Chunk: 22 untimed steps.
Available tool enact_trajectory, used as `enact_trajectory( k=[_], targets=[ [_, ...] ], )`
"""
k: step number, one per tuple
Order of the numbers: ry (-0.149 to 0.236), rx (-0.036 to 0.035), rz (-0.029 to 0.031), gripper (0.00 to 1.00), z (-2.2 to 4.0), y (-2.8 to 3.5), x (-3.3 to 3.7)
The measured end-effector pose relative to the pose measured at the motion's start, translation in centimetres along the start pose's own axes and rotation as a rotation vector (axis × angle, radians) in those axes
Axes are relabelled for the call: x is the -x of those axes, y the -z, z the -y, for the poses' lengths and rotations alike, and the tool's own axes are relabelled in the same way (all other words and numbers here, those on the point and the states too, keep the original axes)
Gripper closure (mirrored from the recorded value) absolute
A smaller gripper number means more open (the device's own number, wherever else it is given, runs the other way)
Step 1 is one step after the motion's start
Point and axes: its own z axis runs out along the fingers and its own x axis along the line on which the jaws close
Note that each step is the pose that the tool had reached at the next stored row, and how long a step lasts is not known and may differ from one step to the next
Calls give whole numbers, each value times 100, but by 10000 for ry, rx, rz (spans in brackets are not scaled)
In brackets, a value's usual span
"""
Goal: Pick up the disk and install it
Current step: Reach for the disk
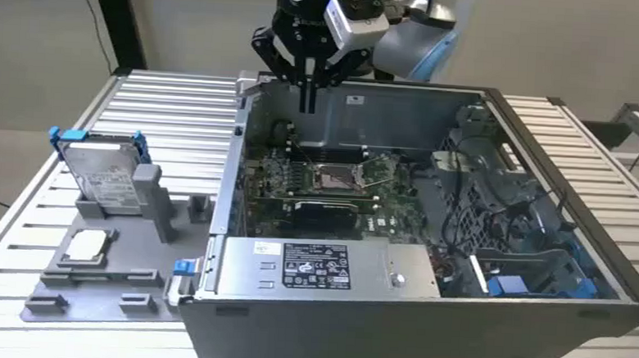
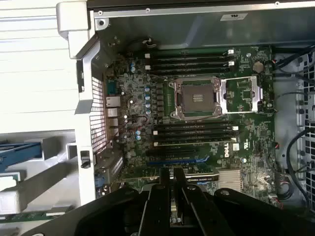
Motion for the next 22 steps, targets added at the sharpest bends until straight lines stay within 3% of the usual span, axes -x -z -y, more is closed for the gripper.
enact_trajectory(
  k=[22],
  targets=[
    [1,-22,20,100,-2,0,0]
  ],
)
